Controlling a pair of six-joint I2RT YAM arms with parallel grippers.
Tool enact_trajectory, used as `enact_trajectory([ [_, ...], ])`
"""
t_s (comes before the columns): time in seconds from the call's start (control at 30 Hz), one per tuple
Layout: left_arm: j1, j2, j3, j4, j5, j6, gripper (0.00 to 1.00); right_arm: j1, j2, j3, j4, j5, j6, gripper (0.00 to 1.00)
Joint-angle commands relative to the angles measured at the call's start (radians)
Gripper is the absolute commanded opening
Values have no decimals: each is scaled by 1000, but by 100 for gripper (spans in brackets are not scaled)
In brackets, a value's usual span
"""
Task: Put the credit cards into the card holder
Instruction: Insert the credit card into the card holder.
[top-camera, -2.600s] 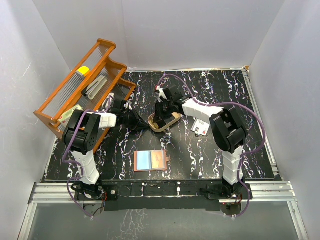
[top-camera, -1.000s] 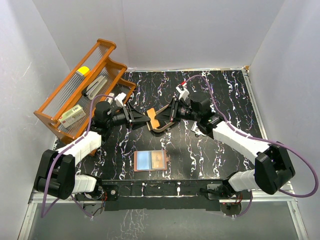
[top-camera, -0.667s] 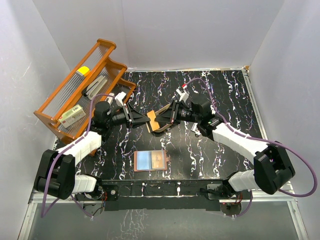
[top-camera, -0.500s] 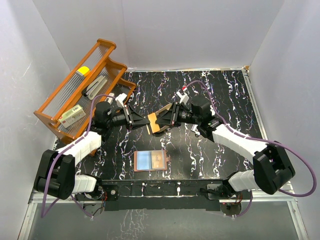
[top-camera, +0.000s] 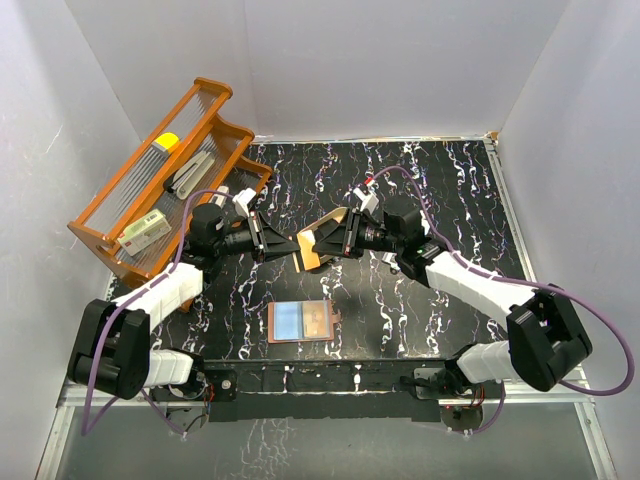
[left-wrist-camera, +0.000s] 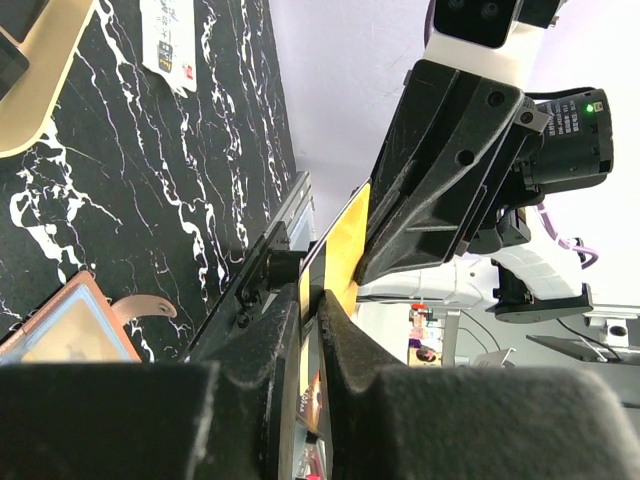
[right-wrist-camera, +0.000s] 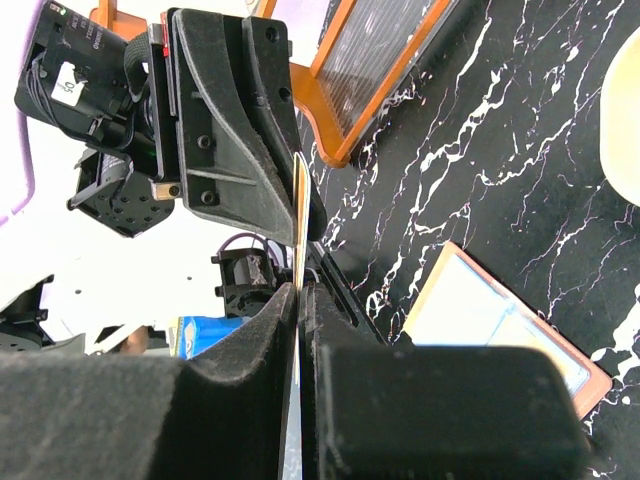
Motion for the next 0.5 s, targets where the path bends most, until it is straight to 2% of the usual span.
enact_trajectory([
  [0.0, 0, -24, -1, -36, 9, 25, 8, 7, -60, 12, 125, -45, 15, 3],
  [0.13, 2, -26, -1, -20, 24, 12, 8, 7, -60, 11, 137, -68, 15, 4],
  [0.3, 1, -35, -7, -30, 30, 20, 9, 6, -69, 4, 159, -101, 33, 10],
  [0.47, 5, -33, -13, -29, 35, 22, 12, 6, -78, -15, 197, -111, 64, 7],
])
